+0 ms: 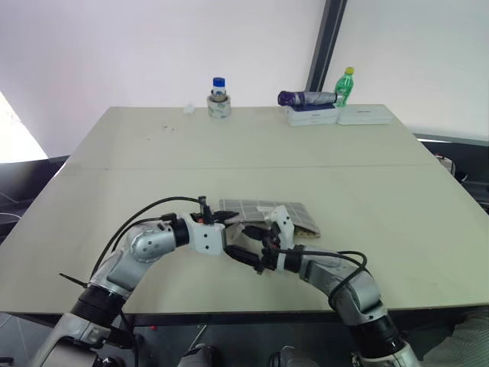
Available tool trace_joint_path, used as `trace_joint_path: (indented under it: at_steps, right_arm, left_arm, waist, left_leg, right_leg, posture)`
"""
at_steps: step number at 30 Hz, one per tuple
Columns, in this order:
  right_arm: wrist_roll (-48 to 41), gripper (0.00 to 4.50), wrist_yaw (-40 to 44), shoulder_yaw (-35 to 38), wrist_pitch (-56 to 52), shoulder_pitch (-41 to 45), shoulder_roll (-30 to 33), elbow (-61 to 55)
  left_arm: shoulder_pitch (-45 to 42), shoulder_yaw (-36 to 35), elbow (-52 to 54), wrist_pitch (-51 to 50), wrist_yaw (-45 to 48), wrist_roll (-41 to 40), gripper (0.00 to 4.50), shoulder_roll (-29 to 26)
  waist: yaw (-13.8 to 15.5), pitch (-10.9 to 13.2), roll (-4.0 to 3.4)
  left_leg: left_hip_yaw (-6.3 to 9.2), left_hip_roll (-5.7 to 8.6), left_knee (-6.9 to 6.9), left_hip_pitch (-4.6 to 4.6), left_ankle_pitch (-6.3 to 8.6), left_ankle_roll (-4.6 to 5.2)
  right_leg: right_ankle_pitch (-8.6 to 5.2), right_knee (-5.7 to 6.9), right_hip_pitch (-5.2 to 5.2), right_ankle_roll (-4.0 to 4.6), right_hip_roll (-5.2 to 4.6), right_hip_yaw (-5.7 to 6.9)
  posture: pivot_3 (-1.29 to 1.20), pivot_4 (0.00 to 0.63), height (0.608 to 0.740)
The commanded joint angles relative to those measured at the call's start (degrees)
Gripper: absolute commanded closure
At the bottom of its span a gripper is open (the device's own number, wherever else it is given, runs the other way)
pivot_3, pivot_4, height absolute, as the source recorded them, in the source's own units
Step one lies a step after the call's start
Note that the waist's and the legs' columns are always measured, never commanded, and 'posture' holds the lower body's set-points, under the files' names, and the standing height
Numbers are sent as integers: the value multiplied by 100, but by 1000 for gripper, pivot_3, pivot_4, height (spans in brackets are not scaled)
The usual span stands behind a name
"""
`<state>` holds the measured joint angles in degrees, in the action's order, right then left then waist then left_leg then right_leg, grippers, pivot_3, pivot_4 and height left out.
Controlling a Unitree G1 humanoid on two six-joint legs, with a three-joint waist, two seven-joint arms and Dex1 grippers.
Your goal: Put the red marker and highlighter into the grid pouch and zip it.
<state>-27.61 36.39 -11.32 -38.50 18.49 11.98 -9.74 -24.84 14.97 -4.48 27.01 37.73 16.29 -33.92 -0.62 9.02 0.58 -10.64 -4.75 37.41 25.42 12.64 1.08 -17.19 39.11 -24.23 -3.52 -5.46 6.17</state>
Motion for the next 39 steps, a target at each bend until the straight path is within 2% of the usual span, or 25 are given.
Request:
trace_joint_path:
  at_steps: [1,6,8,10,15,16,21,26,31,34,37,39]
  right_arm:
    - [-8,182,30,16,89,108,-76,21]
    - [50,182,0,6,204,190,-211,152]
    - [87,696,-84,45,283,221,-310,230]
    - [34,1485,-101,79,258,218,-363,230]
    - [-6,4181,-27,112,216,99,-268,103]
    - [-25,4476,3,145,201,66,-194,69]
    - [-154,4476,332,349,45,-185,463,-196]
    - [-228,4476,1164,621,-40,-659,1829,-411]
    - [-53,4476,1751,1164,278,-778,2902,196]
    - [148,4476,1912,1359,641,-696,3261,717]
    - [245,4476,2023,1390,943,-549,3344,1074]
    - [250,4500,2028,1357,1046,-423,3263,1206]
  left_arm:
    - [-12,3,152,85,-19,8,4500,-14]
    - [29,-11,161,65,-62,1,4500,42]
    - [32,-30,169,18,-84,-26,4500,85]
    - [19,-24,175,14,-82,2,4500,83]
    - [36,-71,106,50,-80,11,4500,16]
    - [38,-93,92,42,-95,7,4500,6]
    - [96,-157,32,65,-146,10,4500,-81]
    - [304,-280,-58,112,-184,-74,4500,-223]
    - [533,-428,-221,173,-171,-283,4500,-389]
    - [560,-493,-396,171,-127,-420,4500,-463]
    - [582,-535,-568,95,58,-830,4500,-426]
    - [574,-548,-715,149,74,-909,3684,-428]
  waist:
    - [0,0,0]
    - [-22,0,0]
    - [-23,0,0]
    - [-23,0,0]
    - [-17,0,0]
    - [-18,0,0]
    - [-16,0,0]
    - [-8,0,0]
    - [-12,0,0]
    - [-11,1,1]
    - [-14,1,1]
    - [-13,1,1]
  left_leg:
    - [0,0,0,0,0,1]
    - [1,-1,-3,-1,1,1]
    - [1,-1,-3,-1,1,1]
    - [0,-1,-3,-1,1,1]
    - [1,-1,-2,-1,1,1]
    - [1,-1,-2,-1,1,1]
    - [1,0,-3,-1,1,2]
    - [2,1,-3,-1,3,5]
    - [3,-1,-4,-4,3,5]
    - [3,-1,-5,-6,3,5]
    - [2,-1,-5,-6,3,5]
    - [1,-1,-4,-6,3,5]
  right_leg:
    - [0,0,0,0,0,0]
    - [0,1,-1,0,1,0]
    - [0,1,-1,0,2,0]
    - [0,1,-2,0,2,0]
    - [0,1,-1,0,1,0]
    - [0,1,-1,0,1,0]
    - [0,0,-1,0,-1,0]
    - [0,0,-1,0,-4,0]
    - [0,0,-1,0,-4,0]
    - [0,-1,-1,0,-5,0]
    - [0,-1,0,0,-4,0]
    - [0,-1,0,0,-4,0]
  posture:
    - [0,150,740]
    - [0,150,740]
    - [0,150,740]
    - [0,150,740]
    - [0,150,740]
    - [0,150,740]
    - [0,150,740]
    - [0,150,740]
    - [0,150,740]
    - [0,150,740]
    - [0,150,740]
    - [0,150,740]
